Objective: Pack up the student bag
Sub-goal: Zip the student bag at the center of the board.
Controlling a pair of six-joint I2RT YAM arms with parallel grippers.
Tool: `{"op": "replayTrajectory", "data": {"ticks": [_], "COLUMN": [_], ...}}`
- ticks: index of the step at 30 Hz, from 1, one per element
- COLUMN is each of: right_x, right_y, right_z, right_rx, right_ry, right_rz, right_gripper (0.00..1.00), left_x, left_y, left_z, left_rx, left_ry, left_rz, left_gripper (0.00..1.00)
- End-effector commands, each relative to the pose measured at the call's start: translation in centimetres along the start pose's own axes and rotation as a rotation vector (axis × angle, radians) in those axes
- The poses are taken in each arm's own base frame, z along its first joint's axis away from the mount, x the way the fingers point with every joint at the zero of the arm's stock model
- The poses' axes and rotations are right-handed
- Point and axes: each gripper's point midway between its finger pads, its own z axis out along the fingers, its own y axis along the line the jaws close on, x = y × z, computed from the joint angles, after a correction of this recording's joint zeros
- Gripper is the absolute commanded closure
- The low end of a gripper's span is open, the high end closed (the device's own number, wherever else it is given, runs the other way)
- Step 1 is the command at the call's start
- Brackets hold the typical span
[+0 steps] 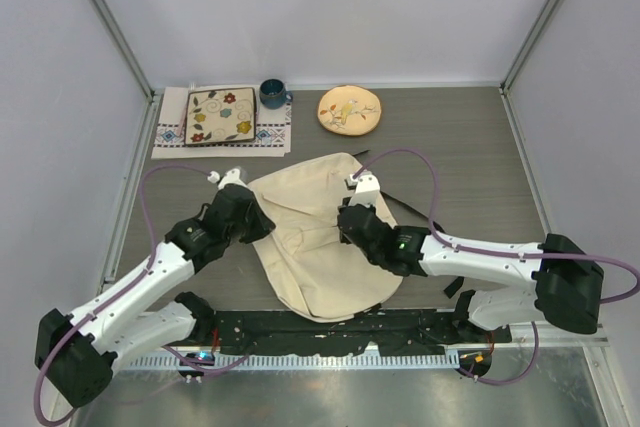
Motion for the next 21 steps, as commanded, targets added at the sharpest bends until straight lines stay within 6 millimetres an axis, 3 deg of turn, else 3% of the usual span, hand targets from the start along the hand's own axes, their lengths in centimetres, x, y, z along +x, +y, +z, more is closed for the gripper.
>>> {"op": "replayTrajectory", "data": {"ticks": [1, 9, 21], "right_x": [-1.3, -0.8, -0.5], "right_y": [-1.4, -2.7, -6.4], "right_z": [-0.2, -0.2, 0.8], "right_rx": [0.046, 0.050, 0.069], "right_ry": [-0.049, -0.039, -0.022], "right_rz": [0.042, 0.079, 0.232], "right_gripper": [0.99, 0.99, 0.99], "left_x": [-1.7, -2.6, -4.3], "left_y": [0.9, 1.5, 3.0], "left_z": [-0.2, -0.1, -0.1], "left_rx": [-0.022, -0.030, -0.059], "left_ry": [-0.051, -0.046, -0.039], "left_rz": [0.027, 0.042, 0.044], "left_gripper": [1.00, 1.00, 1.00]}}
